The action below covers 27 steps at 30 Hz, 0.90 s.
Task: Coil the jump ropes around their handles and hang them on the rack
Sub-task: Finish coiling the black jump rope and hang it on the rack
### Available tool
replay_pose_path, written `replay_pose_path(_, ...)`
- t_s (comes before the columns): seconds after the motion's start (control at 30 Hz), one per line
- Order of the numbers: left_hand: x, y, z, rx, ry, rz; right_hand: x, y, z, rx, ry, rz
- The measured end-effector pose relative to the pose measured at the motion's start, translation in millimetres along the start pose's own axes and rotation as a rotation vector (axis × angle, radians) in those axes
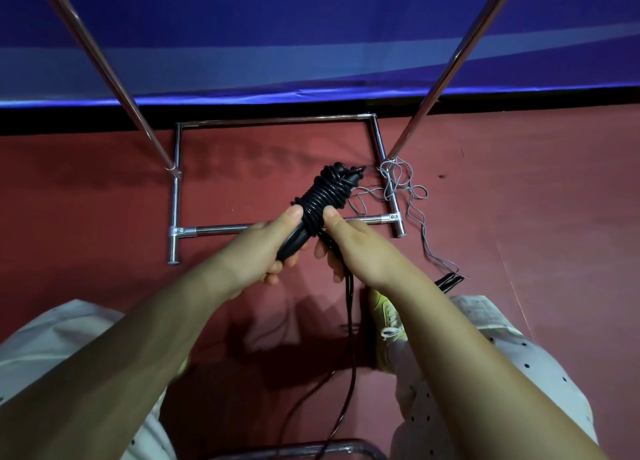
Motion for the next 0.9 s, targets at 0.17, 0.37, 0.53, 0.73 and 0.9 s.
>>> replay_pose_path(0.17,9.3,-7.8,-0.1,-0.093,-0.211,0.089,-10.0,-1.4,2.3,-0.073,-0.326,-0.052)
replay_pose_path(0.37,4.2,-8.5,-3.5,-0.152,-0.109,-0.029,-6.1,6.0,-11.9,0.129,-0.430,-0.032)
replay_pose_path(0.53,-17.1,7.6,-4.4,0.136,0.462,-0.511,-5.7,11.6,-17.9,0.325,-0.465,-0.181)
replay_pose_path(0.73,-21.4,8.6,-3.2,0.174,0.393,-0.561,1.3,12.4,-13.7,0.242,-0.353,-0.207)
replay_pose_path(0.9,-8.1,-1.4,-8.2,0.035,0.138,-0.304,-0.8,9.5,-0.5,0.135,-0.168,-0.281)
Point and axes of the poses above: each hand's wrist, its own y-axis away from the middle knuckle, its own x-axis out of the back of the hand, z = x × y, the point moved 5 cm from there along -y, towards the middle knuckle, and after that the axes turned 2 degrees about -y, right-handed, at the moved point
